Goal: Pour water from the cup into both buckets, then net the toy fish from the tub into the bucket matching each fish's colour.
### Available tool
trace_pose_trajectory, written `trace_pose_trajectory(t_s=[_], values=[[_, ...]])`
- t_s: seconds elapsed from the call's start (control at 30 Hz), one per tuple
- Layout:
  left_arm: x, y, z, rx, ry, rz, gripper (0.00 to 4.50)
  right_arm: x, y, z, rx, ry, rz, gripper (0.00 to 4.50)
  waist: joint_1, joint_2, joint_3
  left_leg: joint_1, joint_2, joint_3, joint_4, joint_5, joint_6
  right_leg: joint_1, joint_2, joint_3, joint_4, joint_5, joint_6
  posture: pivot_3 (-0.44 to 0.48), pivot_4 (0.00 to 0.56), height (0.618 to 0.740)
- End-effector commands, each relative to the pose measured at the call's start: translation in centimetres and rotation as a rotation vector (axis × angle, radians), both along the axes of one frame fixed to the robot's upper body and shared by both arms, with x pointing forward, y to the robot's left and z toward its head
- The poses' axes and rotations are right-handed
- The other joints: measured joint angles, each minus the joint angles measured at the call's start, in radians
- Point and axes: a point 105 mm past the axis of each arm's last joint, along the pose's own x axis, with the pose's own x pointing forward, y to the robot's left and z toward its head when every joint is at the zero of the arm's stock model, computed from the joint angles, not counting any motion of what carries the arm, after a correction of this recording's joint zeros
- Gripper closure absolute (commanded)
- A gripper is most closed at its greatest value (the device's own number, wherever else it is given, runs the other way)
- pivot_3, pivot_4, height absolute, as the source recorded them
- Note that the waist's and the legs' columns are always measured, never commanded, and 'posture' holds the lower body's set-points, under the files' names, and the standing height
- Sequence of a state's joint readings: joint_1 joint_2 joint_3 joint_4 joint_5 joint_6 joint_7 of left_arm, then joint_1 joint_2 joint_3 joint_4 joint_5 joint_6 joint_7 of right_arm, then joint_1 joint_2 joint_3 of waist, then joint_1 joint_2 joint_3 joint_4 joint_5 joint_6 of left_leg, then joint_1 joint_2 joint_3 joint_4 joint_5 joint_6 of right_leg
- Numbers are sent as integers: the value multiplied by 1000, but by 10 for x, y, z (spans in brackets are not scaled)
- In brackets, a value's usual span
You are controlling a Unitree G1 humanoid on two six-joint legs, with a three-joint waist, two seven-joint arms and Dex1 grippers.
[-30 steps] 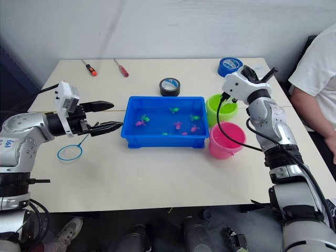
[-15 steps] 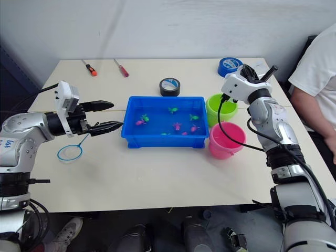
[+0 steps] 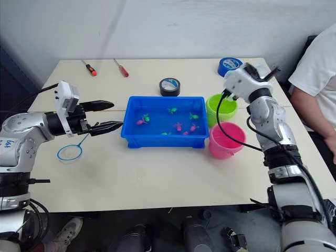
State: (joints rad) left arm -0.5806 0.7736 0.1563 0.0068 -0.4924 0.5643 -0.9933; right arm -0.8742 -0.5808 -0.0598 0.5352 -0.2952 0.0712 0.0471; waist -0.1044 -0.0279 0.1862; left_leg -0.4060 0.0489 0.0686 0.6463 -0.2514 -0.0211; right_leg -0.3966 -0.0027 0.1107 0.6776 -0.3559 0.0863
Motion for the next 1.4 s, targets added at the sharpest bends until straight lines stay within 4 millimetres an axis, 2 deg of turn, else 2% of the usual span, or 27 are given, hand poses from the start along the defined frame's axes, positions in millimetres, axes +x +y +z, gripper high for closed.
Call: trace_pose_trajectory(t_s=[0.03,0.07,0.17,0.23,0.33,0.43,0.6,0.9,1.0,1.2,1.23,1.4], values=[[-6,-6,16,-19,-54,-52,0,-19,-45,11,269,-48,-61,4480,11,0,0,0,0,0,0,0,0,0,-1,-1,0,0,0,0,150,734],[-7,-10,17,-26,-53,-76,0,-27,-59,4,365,-45,-87,4480,15,0,0,0,0,-1,0,0,0,0,-1,-1,-1,0,0,0,150,734],[-10,-19,19,-39,-47,-135,0,-45,-84,-17,610,-47,-140,4480,23,0,0,0,-1,-1,0,-1,1,1,-1,-1,-3,0,0,0,150,734],[-10,-22,19,-41,-41,-160,0,-52,-86,-27,683,-36,-141,4480,22,0,0,0,-1,-1,0,-1,1,2,-1,0,-3,0,0,0,150,734],[-12,-35,17,-37,-20,-249,0,-72,-90,-66,896,-35,-172,4480,18,0,0,1,0,0,-1,-1,1,1,0,1,-2,0,0,0,150,734],[-10,-43,16,-35,-15,-297,0,-83,-88,-88,1011,-39,-193,4480,17,0,0,1,1,0,-1,0,0,1,2,1,-2,0,0,0,150,734],[-5,-52,15,-27,-13,-341,0,-94,-83,-116,1122,-18,-229,4480,12,2,1,1,0,1,-1,0,0,0,2,3,0,0,0,0,150,734],[-1,-53,14,-16,-11,-351,0,-111,-89,-142,1100,38,-326,4480,18,2,1,1,0,1,-2,0,0,0,3,3,-1,0,0,0,150,734],[-1,-52,13,-12,-10,-350,0,-114,-89,-146,1095,57,-336,3517,19,2,1,1,0,1,-2,0,0,0,3,3,-2,0,0,0,150,734],[-1,-50,12,-9,-6,-342,0,-121,-90,-146,1018,121,-344,778,15,2,1,1,0,1,-2,0,0,0,3,3,-2,0,0,0,150,734],[-1,-50,12,-9,-6,-340,0,-123,-90,-146,1006,133,-340,92,17,2,1,1,0,1,-2,0,0,0,3,3,-2,0,0,0,150,734],[1,-49,10,-14,-1,-327,0,-139,-91,-140,937,215,-331,92,21,2,1,0,0,1,-3,0,0,0,2,3,-4,0,0,0,150,734]])
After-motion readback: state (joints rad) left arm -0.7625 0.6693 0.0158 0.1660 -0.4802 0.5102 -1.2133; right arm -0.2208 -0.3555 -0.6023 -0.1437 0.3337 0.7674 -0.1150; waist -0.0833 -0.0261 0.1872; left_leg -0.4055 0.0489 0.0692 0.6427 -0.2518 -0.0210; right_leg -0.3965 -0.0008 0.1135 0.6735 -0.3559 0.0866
